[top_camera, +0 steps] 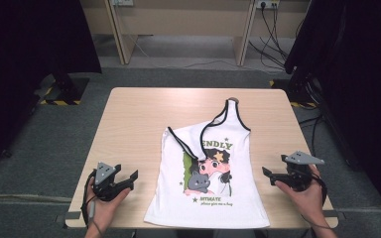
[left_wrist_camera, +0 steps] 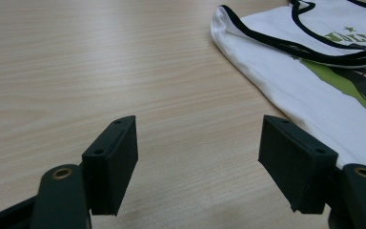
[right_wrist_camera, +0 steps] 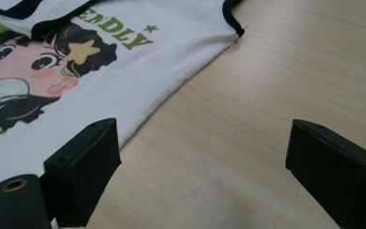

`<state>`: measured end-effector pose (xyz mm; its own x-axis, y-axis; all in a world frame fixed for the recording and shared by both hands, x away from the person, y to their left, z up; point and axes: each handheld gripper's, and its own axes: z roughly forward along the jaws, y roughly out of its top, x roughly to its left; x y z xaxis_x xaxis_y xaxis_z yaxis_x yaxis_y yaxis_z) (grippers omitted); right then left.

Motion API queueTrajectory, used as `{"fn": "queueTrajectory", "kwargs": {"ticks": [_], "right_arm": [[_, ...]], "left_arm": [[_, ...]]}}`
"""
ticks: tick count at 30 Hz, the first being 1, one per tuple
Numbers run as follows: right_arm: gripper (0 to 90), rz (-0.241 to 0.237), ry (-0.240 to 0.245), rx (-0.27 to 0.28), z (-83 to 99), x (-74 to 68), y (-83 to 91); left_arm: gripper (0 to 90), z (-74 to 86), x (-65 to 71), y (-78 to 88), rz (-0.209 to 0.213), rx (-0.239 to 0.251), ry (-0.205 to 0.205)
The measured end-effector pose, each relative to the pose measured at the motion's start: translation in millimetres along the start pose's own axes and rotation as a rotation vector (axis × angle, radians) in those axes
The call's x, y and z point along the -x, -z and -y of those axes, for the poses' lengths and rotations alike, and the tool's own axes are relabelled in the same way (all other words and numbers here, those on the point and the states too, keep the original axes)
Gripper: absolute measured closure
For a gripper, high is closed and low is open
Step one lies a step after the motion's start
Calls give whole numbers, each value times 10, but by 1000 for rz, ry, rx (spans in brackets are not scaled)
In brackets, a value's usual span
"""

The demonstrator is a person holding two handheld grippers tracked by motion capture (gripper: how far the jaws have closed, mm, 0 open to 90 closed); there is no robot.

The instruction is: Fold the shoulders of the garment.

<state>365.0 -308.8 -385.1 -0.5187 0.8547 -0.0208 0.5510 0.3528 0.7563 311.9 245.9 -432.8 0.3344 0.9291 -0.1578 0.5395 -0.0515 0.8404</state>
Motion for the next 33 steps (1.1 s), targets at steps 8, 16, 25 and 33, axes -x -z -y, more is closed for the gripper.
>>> {"fn": "queueTrajectory", "kwargs": {"ticks": [8, 16, 25, 33], "right_arm": [[120, 5, 10, 20, -361, 60, -143], [134, 13, 18, 27, -640, 134, -263], [221, 27, 24, 14, -999, 273, -526], [323, 41, 34, -19, -1330, 398, -821]], "left_arm": [[290, 0, -3, -2, -4, -1, 7], [291, 1, 1, 3, -6, 2, 1], [293, 3, 2, 4, -9, 6, 0], [295, 2, 14, 2, -13, 4, -8]]}}
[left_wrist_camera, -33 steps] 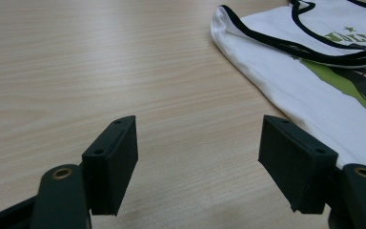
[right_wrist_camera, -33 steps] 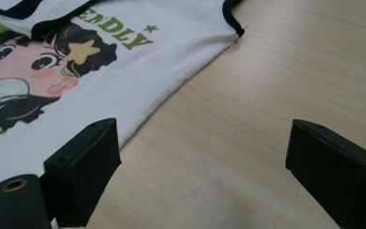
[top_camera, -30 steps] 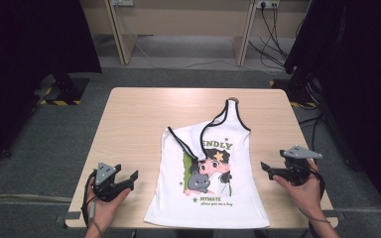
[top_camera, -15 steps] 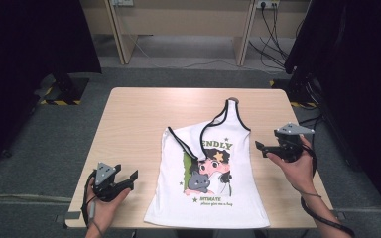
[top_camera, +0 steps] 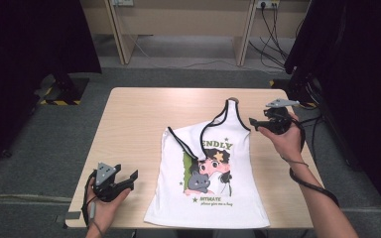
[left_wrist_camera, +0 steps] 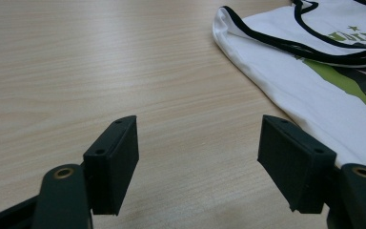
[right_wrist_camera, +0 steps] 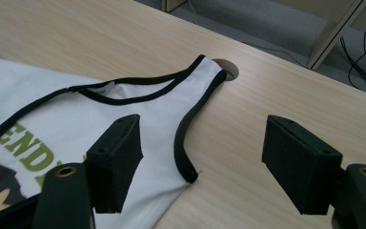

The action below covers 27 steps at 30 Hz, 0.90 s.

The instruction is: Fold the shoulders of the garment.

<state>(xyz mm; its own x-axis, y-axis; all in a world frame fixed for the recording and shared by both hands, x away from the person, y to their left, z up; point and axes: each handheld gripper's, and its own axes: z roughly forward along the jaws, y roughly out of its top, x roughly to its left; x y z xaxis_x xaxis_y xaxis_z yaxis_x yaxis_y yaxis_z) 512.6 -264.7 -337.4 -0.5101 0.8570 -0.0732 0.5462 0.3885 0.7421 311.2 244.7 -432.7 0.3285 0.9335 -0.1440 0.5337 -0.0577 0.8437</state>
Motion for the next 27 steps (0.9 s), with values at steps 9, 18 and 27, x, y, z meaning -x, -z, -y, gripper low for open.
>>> {"fn": "queueTrajectory", "kwargs": {"ticks": [9, 18, 27], "right_arm": [[440, -10, -9, -56, -261, 113, -412], [561, -13, -44, -136, -345, 185, -928], [589, -1, -117, -174, -359, 260, -1291]], "left_arm": [[298, 1, 7, 2, -3, 2, -7], [300, 1, 27, 0, -12, 2, -19], [300, 0, 22, 2, -15, 0, -18]]}}
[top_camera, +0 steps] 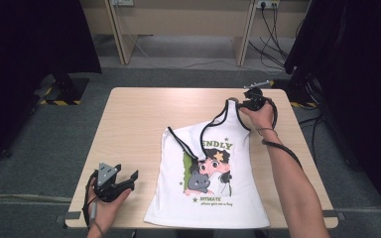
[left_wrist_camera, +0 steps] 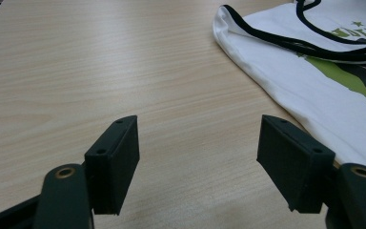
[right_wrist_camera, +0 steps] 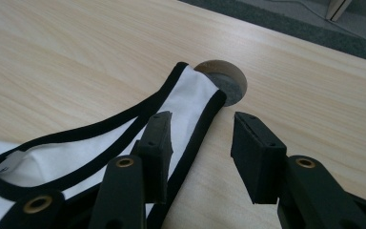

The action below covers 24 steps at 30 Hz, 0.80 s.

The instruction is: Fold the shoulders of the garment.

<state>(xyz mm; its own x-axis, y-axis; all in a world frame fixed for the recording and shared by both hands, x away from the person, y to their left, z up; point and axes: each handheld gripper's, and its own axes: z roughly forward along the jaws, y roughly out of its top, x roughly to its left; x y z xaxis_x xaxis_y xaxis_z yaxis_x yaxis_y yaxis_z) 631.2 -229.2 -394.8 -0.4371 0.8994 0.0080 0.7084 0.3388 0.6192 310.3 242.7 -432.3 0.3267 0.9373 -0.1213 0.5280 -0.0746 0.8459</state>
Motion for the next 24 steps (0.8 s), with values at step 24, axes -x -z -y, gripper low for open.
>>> {"fn": "queueTrajectory", "kwargs": {"ticks": [24], "right_arm": [[805, 19, -14, -28, 93, -123, -340]], "left_arm": [[309, 4, 24, 6, 0, 3, -19]]}}
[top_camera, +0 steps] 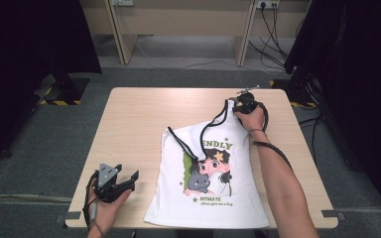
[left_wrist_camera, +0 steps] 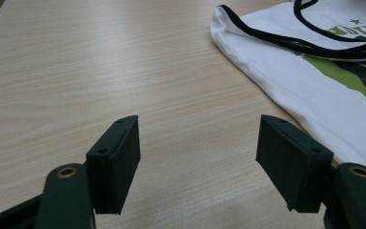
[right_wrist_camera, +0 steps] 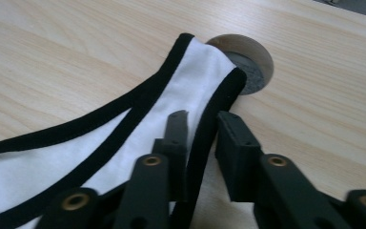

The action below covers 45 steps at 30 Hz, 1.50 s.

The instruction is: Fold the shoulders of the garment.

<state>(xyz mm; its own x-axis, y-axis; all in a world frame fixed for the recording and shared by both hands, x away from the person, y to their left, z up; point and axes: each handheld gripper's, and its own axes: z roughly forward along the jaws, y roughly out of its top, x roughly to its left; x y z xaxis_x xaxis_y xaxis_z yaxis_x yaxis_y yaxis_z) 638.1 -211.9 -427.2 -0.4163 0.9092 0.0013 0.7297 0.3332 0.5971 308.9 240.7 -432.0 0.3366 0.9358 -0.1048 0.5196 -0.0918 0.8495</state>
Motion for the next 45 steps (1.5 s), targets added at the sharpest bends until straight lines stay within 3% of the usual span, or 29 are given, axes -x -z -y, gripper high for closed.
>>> {"fn": "queueTrajectory", "kwargs": {"ticks": [6, 11, 14, 27, 39, 45], "right_arm": [[855, -48, -90, 28, 39, 43, -2], [869, -80, -109, 14, 31, 42, 5], [875, -85, -95, 13, 26, 26, 25], [878, -151, -40, 109, -7, -72, 319], [879, -184, 15, 156, 108, -251, 518], [878, -199, 17, 176, 178, -279, 600]], "left_arm": [[312, 4, 6, 6, 2, -1, -4], [315, 4, 6, 5, 3, -1, -5], [317, 4, 6, 9, 4, -1, -7], [320, 4, 9, 5, 7, 0, -5], [321, 6, 9, 8, 9, 0, -5], [322, 7, 9, 11, 11, 3, -6]]}}
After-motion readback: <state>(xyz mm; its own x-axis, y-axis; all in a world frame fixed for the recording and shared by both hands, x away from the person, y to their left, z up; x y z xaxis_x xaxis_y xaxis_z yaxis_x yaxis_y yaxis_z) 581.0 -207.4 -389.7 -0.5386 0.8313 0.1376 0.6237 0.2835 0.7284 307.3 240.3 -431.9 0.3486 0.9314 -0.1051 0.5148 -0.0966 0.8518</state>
